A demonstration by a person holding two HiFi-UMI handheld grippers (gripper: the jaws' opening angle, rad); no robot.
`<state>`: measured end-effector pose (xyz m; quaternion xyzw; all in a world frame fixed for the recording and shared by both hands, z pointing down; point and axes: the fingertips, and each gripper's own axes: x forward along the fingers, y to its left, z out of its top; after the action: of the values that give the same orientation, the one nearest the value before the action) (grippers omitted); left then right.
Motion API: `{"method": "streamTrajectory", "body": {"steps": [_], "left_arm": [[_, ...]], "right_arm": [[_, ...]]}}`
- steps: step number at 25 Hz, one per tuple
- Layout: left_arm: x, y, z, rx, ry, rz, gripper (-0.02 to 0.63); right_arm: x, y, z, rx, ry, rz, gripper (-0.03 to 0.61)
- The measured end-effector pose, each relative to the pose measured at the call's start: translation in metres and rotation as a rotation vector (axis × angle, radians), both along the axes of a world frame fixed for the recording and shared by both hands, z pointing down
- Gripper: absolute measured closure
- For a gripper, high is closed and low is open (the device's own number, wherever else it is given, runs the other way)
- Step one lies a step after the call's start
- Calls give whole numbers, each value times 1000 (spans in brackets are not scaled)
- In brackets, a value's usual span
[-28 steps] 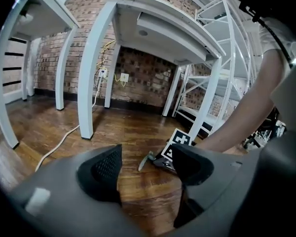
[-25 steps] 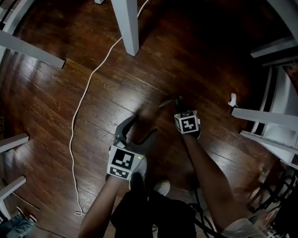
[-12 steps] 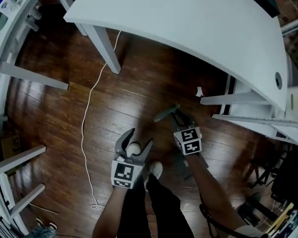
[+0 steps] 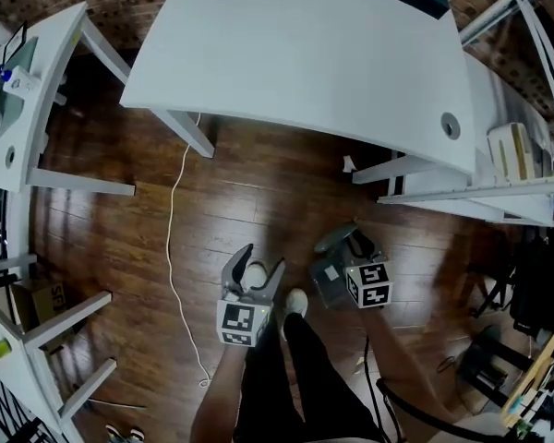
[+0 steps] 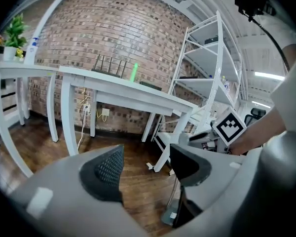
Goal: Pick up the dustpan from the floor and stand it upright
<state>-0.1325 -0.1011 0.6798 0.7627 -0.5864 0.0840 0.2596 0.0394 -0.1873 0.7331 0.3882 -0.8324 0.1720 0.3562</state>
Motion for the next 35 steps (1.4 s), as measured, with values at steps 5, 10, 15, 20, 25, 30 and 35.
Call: {"method": "streamTrajectory", "body": {"steps": [5,10,15,20,25,30,35], "left_arm": [[9,2,-32,-37,6,39,305],[42,10,-81,-34,11,135,307],[96,23,-128,-15,-10,250,307],[132,44,-167,4,-32,256,308],[116,78,-179,-18,-59,135,308],[108,123,-212,21,-91,132,308],[117,168,-254,132,-94,172,308]], "right_arm": [[51,49,-22,-48,39,104,503],[100,94,-33,-89,70,196,503],[141,136,-31,-153,49,234,502],[170,182,-20,-237,40,193,428],[191,218,-34,-246,-34,247,354],[192,248,-91,-146,-129,283,327],[164,270,-169,70,-239,254,224]]}}
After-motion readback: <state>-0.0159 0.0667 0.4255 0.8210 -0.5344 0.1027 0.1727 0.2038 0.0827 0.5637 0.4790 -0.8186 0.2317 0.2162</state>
